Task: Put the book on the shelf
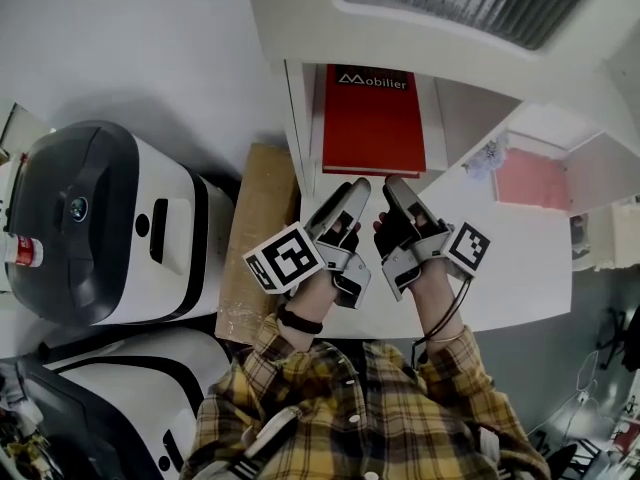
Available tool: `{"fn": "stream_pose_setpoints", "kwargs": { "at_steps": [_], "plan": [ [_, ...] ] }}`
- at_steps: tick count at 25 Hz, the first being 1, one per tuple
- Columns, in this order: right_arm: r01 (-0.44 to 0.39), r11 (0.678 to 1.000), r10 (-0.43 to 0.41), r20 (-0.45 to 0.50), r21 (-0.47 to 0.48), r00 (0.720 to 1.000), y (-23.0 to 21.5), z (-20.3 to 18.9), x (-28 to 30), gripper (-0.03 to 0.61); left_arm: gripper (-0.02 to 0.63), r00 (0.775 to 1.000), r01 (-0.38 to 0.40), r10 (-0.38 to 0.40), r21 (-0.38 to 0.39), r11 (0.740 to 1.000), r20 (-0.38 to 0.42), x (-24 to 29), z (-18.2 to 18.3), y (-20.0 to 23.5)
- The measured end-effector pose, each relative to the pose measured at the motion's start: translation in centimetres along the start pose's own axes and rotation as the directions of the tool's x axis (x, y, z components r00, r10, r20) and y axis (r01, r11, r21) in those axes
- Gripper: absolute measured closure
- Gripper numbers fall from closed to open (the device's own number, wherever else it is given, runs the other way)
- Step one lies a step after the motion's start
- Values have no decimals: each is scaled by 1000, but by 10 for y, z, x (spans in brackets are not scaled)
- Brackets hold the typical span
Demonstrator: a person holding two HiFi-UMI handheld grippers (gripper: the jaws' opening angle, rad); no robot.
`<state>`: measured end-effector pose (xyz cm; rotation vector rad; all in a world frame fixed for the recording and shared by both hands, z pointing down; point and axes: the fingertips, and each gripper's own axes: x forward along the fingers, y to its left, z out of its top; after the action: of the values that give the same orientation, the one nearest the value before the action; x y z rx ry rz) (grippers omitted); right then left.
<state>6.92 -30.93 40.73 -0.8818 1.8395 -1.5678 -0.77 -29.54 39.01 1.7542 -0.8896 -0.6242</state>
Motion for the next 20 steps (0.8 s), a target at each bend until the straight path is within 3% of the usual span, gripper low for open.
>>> {"fn": "stream_pose_setpoints", "kwargs": {
  "at_steps": [12,16,20],
  "plan": [
    [-70,983,62,-52,-171,997,39,-32,-58,427,442,998,52,-50,41,998,-37,-33,-40,-36],
    [-115,948,93,-87,-296,992,64,-46,-78,437,471,995,77,-72,76,994,-72,-48,-58,-52],
    [-140,897,109,-98,-420,989,83,-57,-100,439,517,992,86,-69,171,982,-103,-61,-72,-65]
  ]
}}
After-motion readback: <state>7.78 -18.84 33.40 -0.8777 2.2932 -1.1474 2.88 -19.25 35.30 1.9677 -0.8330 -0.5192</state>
